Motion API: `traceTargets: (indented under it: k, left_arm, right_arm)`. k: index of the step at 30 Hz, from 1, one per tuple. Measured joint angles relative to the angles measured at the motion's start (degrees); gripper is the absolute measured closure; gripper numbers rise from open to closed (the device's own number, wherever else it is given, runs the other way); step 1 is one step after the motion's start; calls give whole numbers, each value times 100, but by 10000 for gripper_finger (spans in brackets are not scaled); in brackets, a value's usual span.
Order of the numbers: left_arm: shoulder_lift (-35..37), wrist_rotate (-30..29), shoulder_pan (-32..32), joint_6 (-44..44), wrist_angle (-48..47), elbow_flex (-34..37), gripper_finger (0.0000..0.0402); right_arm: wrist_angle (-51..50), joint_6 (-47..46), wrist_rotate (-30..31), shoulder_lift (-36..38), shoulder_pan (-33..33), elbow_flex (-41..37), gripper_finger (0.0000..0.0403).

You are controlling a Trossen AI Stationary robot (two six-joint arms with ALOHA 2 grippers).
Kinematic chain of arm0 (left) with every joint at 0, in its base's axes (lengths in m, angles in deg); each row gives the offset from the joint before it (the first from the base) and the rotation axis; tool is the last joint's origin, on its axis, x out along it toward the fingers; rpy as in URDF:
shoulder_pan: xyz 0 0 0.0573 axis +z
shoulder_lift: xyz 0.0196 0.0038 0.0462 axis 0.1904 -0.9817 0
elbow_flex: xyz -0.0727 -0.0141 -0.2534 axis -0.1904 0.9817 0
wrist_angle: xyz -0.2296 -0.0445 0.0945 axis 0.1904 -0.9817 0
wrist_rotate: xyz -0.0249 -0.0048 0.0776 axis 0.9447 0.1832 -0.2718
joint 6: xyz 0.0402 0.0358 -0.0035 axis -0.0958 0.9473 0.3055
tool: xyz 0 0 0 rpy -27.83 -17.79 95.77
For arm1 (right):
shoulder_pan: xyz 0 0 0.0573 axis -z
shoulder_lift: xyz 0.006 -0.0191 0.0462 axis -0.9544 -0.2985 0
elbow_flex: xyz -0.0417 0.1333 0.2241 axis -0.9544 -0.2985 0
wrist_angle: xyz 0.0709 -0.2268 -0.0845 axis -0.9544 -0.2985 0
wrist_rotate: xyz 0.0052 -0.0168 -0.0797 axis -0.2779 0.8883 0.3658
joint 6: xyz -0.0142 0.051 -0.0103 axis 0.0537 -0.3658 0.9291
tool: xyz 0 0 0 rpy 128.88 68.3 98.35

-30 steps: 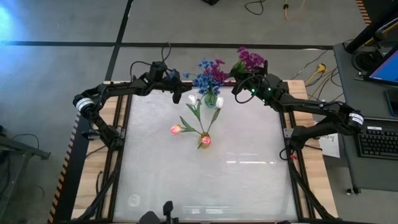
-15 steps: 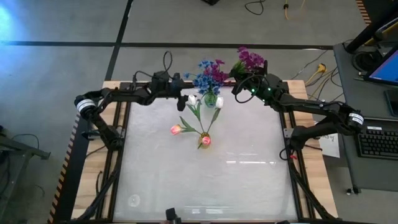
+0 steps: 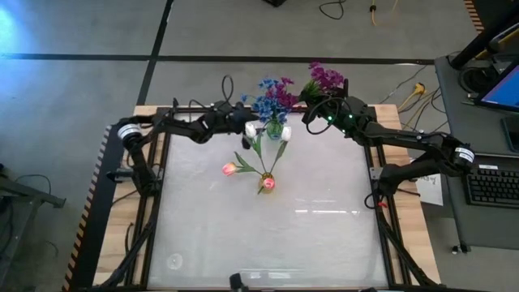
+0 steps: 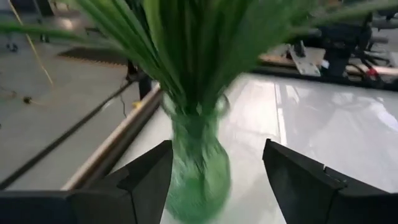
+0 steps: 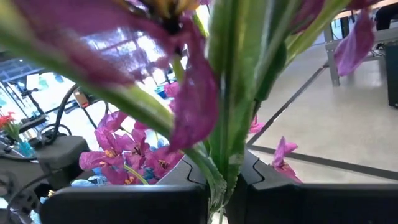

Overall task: Sort flowers into vase by color
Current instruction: Put the purple flowers into the green vase

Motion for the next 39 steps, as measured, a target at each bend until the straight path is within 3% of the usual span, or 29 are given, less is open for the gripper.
traceTargets:
  k: [7,20,29,35,39]
  left_arm:
    - [-515,-153,-8,-190,354,-441,167]
    - [-1202,-6,-61,-490,1239,-583,167]
    - [-1204,-1,-70,-574,1237,-583,167]
    - [-1342,704,-111,-599,529,-1069,167]
    - [-1440,787,-91,-605,206,-1254,167]
  right_arm:
    - [2,-25,-3,0,0,0,390]
    - [-22,23,-12,55,0,0,390]
    - [-170,-3,-8,76,0,2,390]
    - [-174,-3,-8,76,0,2,390]
    - [-175,-5,-9,76,0,2,390]
